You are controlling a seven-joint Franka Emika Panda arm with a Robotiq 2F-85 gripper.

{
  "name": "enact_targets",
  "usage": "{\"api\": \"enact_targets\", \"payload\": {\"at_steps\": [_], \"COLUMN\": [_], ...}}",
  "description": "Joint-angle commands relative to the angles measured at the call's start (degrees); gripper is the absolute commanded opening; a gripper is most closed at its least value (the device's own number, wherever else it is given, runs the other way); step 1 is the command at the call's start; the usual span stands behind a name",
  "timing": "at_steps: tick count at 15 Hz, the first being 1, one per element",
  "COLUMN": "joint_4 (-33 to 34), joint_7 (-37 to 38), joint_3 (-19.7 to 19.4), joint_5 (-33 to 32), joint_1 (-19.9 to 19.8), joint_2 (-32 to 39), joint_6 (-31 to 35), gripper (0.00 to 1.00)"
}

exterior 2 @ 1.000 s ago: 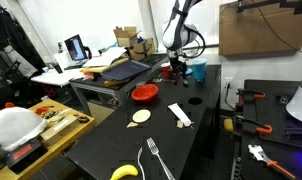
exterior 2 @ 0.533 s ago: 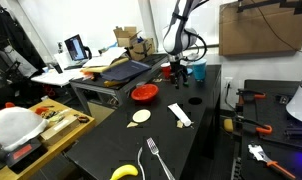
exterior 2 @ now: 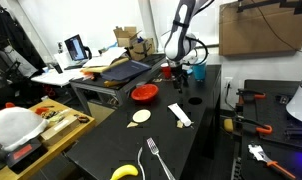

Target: Pick up the purple eggplant toy and move it to the right of the table, slide the eggplant toy a little to the right, pick up the toothpaste and put it in front of the blue cup

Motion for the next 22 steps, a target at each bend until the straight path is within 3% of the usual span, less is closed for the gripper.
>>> {"api": "enact_targets", "payload": {"at_steps": [1,16,20,22], "joint_4": [1.5,6.2,7.3,8.0], "joint_7": [-0.8,-2.4,-2.0,0.9], "joint_3": [-0.9,0.3,-0.3,-2.8], "joint_5": [-1.2,0.4,-0.4,-2.6], "joint_1": [-0.2,-2.2,-2.3,-0.3], "joint_2": [0.7,3.4,4.5,5.4], "joint_6": [-1.1,-1.0,-1.3,-1.1], "gripper": [1.0,1.0,1.0,1.0]}}
